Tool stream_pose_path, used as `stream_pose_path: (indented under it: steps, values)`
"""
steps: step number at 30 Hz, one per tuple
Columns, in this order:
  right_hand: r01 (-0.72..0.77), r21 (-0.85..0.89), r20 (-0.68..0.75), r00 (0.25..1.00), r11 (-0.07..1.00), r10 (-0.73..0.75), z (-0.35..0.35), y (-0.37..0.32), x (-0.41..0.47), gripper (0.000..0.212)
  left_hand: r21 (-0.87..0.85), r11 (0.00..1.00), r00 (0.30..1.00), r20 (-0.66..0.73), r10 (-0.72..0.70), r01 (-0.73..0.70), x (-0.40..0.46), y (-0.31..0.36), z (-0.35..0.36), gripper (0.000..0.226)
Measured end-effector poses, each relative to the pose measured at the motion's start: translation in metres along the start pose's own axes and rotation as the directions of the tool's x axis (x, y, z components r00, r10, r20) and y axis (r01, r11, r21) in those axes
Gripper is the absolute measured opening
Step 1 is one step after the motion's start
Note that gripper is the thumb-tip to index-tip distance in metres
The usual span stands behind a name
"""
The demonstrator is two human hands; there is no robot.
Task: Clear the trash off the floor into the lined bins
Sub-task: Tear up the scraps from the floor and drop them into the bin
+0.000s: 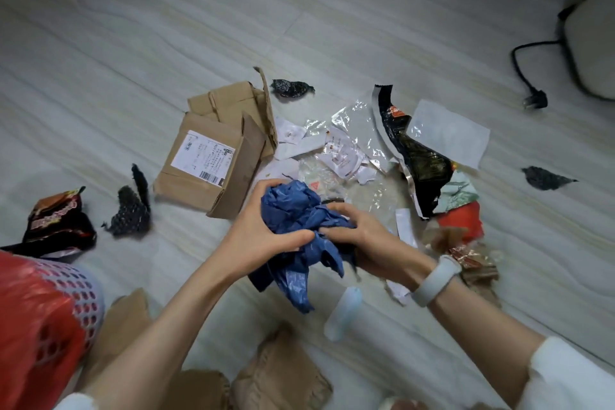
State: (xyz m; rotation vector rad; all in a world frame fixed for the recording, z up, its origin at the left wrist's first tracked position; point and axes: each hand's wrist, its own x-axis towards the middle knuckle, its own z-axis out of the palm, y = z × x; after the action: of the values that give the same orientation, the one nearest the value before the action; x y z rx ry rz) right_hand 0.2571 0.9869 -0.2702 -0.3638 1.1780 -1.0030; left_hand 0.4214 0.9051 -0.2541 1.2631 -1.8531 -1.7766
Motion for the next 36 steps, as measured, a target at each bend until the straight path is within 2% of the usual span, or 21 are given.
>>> stream_pose_path:
  steps: [1, 2, 3, 4, 5, 6, 7, 9, 10, 11, 13, 15, 17, 20, 24, 27, 30, 34, 36]
  values:
    - [-0.012, -0.021, -0.045, 0.999, 1.0, 0.011, -0.008, -0.001, -0.002, 0.031, 0.032, 0.999, 0.999, -0.037, -0.019, 0.02, -0.001, -0.003, -0.002, 0.062]
    - [0.023, -0.136, -0.133, 0.99, 0.99, -0.041, -0.016, 0.0, -0.004, 0.027, 0.075, 0.997, 0.996, -0.081, -0.03, 0.036, -0.001, -0.007, -0.004, 0.057]
    - [0.074, -0.344, -0.248, 0.954, 0.936, -0.167, -0.023, 0.002, -0.004, 0.02, 0.127, 0.99, 0.992, -0.119, -0.039, 0.054, -0.003, -0.01, -0.005, 0.053]
    - [0.098, -0.573, -0.334, 0.879, 0.813, -0.342, -0.03, 0.005, -0.003, 0.013, 0.187, 0.979, 0.987, -0.152, -0.05, 0.079, -0.005, -0.014, -0.005, 0.05]
    - [0.096, -0.756, -0.331, 0.797, 0.647, -0.506, -0.036, 0.01, 0.0, 0.01, 0.257, 0.961, 0.981, -0.184, -0.057, 0.104, -0.007, -0.019, -0.005, 0.049]
    - [0.086, -0.879, -0.245, 0.763, 0.47, -0.599, -0.039, 0.015, 0.006, 0.015, 0.332, 0.935, 0.975, -0.215, -0.055, 0.126, -0.008, -0.023, -0.004, 0.048]
    - [0.085, -0.945, -0.13, 0.79, 0.317, -0.599, -0.038, 0.02, 0.014, 0.025, 0.397, 0.905, 0.967, -0.25, -0.055, 0.154, -0.008, -0.026, -0.004, 0.048]
    - [0.063, -0.997, 0.037, 0.917, 0.054, -0.397, -0.031, 0.028, 0.034, 0.058, 0.476, 0.86, 0.949, -0.313, -0.033, 0.187, -0.009, -0.029, -0.005, 0.049]
    - [0.044, -0.997, 0.061, 0.959, -0.067, -0.277, -0.027, 0.03, 0.044, 0.075, 0.501, 0.843, 0.944, -0.329, -0.025, 0.197, -0.009, -0.03, -0.005, 0.05]
    - [0.034, -0.986, 0.065, 0.979, -0.163, -0.192, -0.022, 0.029, 0.052, 0.088, 0.521, 0.829, 0.942, -0.335, -0.021, 0.204, -0.01, -0.029, -0.007, 0.051]
    - [0.041, -0.965, 0.067, 0.993, -0.258, -0.095, -0.017, 0.024, 0.066, 0.101, 0.552, 0.808, 0.941, -0.338, -0.009, 0.206, -0.011, -0.029, -0.011, 0.05]
    - [0.024, -0.964, 0.031, 0.999, -0.265, -0.024, -0.018, 0.018, 0.077, 0.109, 0.562, 0.798, 0.941, -0.339, -0.016, 0.216, -0.013, -0.029, -0.015, 0.047]
    - [0.003, -0.95, 0.009, 1.0, -0.312, -0.016, -0.02, 0.013, 0.085, 0.114, 0.558, 0.799, 0.943, -0.33, -0.035, 0.225, -0.015, -0.031, -0.019, 0.047]
    - [0.048, -0.942, 0.083, 0.992, -0.333, -0.093, -0.021, 0.015, 0.087, 0.093, 0.566, 0.794, 0.948, -0.314, -0.044, 0.224, -0.017, -0.032, -0.019, 0.048]
    - [0.115, -0.973, 0.156, 0.965, -0.198, -0.209, -0.026, 0.029, 0.073, 0.052, 0.575, 0.792, 0.955, -0.296, -0.033, 0.206, -0.02, -0.031, -0.018, 0.048]
    - [0.159, -0.976, 0.199, 0.931, -0.15, -0.307, -0.029, 0.041, 0.063, 0.026, 0.596, 0.781, 0.962, -0.273, -0.023, 0.188, -0.024, -0.032, -0.018, 0.048]
    - [0.173, -0.983, 0.185, 0.913, -0.066, -0.363, -0.029, 0.039, 0.055, 0.022, 0.607, 0.776, 0.964, -0.266, -0.005, 0.172, -0.027, -0.026, -0.017, 0.047]
    - [0.177, -0.981, 0.114, 0.852, 0.077, -0.511, -0.024, -0.002, 0.043, 0.018, 0.633, 0.765, 0.961, -0.267, 0.075, 0.116, -0.03, -0.003, -0.019, 0.049]
    - [0.179, -0.98, 0.099, 0.824, 0.091, -0.558, -0.021, -0.031, 0.034, 0.015, 0.669, 0.739, 0.96, -0.252, 0.118, 0.085, -0.035, 0.01, -0.024, 0.049]
